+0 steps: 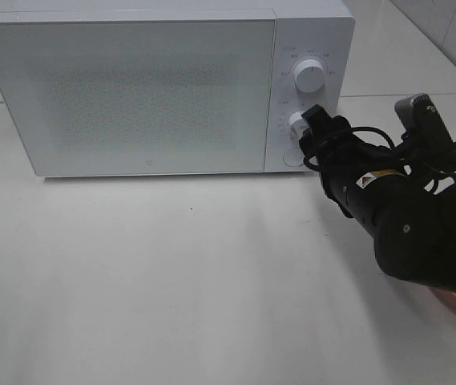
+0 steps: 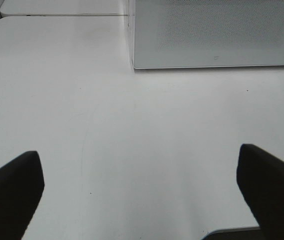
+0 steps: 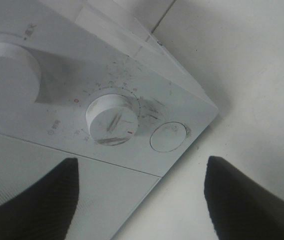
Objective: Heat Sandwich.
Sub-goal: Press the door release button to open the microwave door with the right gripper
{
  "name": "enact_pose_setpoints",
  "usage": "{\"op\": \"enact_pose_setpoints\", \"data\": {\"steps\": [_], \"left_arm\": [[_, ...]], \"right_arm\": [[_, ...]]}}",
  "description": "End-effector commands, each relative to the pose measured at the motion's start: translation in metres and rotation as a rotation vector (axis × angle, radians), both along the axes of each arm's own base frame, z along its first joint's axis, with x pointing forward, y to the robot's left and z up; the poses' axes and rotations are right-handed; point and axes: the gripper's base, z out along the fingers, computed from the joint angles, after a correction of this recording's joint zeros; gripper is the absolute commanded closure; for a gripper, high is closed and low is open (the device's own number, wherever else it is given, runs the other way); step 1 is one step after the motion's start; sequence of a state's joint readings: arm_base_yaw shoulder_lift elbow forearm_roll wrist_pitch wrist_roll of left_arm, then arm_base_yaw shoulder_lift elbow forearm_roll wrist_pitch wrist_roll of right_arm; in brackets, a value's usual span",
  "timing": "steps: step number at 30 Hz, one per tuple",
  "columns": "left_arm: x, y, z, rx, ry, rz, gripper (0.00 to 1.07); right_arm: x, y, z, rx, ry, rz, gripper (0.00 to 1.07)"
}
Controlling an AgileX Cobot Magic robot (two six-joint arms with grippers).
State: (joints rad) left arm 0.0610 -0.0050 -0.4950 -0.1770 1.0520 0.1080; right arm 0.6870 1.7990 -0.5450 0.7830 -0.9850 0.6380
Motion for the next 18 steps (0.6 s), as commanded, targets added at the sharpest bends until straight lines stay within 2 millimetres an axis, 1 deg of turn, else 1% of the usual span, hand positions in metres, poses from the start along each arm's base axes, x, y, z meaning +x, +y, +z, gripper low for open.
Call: {"op": "enact_pose_setpoints", "data": {"steps": [1,3,4,5,7,8,9,10,12,13,18], "left_arm": [[-0.003,-0.0002,0.0005,0.001,-0.038,0.0,0.03],[-0.003,-0.0002,0.0005,0.001,-0.038,0.0,0.03],[-0.003,-0.0002,0.0005,0.001,-0.038,0.0,0.03],[-0.003,-0.0002,0.0005,0.001,-0.038,0.0,0.03],[-0.003,-0.0002,0.0005,0.001,-0.038,0.0,0.03],[-0.003,-0.0002,0.0005,0.001,-0.038,0.0,0.03],[-0.003,-0.0002,0.0005,0.001,-0.038,0.0,0.03],[-0.003,-0.0002,0.0005,0.001,-0.038,0.0,0.03],[-0.003,-0.0002,0.0005,0.001,-0.038,0.0,0.03],[-0.003,-0.0002,0.0005,0.001,-0.038,0.0,0.03],[-0.003,-0.0002,0.0005,0.001,-0.038,0.0,0.03]], "right_arm": [[-0.0007,0.0014,0.0004,0.194,0.015,-0.066,0.48],[-0.0007,0.0014,0.0004,0.264,0.02,-0.093,0.54],[-0.0007,0.0014,0.0004,0.264,0.02,-0.093,0.54],[-0.0007,0.0014,0.0004,0.321,0.024,-0.116,0.63],[-0.0007,0.0014,0.0004,0.359,0.027,-0.131,0.76],[-0.0008,0.0015,0.0001,0.375,0.031,-0.137,0.81],[-0.0008,0.0015,0.0001,0.375,0.031,-0.137,0.81],[-0.0015,0.002,-0.0015,0.4,0.053,-0.146,0.94],[-0.0023,0.0025,-0.0032,0.423,0.077,-0.154,1.05],[-0.0027,0.0028,-0.0041,0.442,0.089,-0.162,1.07],[-0.0033,0.0033,-0.0052,0.476,0.106,-0.175,1.07]]}}
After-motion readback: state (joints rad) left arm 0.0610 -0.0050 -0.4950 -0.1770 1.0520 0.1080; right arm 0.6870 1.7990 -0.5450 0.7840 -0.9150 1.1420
